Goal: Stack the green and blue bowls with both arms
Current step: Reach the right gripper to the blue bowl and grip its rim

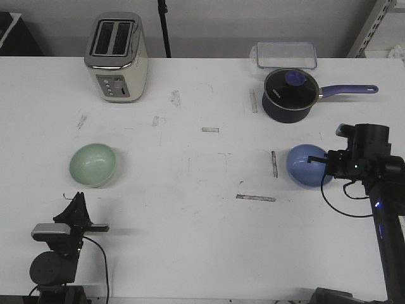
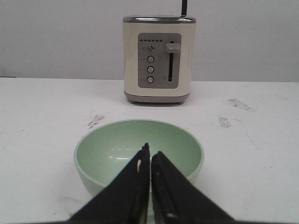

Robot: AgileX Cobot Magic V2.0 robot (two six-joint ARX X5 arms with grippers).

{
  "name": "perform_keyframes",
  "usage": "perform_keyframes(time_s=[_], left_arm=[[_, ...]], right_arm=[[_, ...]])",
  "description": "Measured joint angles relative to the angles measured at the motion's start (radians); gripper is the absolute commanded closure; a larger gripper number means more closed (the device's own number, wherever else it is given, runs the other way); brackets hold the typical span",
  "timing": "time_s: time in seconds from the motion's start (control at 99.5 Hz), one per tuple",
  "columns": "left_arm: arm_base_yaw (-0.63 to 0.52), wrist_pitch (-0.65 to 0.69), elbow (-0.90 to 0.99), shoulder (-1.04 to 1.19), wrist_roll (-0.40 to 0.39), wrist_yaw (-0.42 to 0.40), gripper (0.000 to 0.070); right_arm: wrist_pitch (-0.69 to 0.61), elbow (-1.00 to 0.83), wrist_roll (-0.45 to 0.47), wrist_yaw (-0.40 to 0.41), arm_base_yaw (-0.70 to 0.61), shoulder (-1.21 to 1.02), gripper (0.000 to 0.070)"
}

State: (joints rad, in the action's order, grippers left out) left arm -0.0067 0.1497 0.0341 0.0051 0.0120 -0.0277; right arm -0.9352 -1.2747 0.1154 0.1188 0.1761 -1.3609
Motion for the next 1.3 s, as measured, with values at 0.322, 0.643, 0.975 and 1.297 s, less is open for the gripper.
perform_keyframes(time_s=[0.322,0.643,0.975,1.297], left_arm=[[0.0,0.0,0.0,0.0,0.0,0.0,0.0698],[0.0,0.0,0.0,0.0,0.0,0.0,0.0698],[0.0,0.0,0.0,0.0,0.0,0.0,0.0698],[0.0,0.0,0.0,0.0,0.0,0.0,0.0698]], right_arm=[[-0.025,0.0,0.032,0.089,0.143,-0.001,0.0245],[0.013,0.0,0.031,0.098,0.151,-0.108,0.0243],[0.07,0.0,0.03,0.098,0.139,-0.234,0.0245],[0.081,0.0,0.029,0.098,0.12,-0.287,0.062]])
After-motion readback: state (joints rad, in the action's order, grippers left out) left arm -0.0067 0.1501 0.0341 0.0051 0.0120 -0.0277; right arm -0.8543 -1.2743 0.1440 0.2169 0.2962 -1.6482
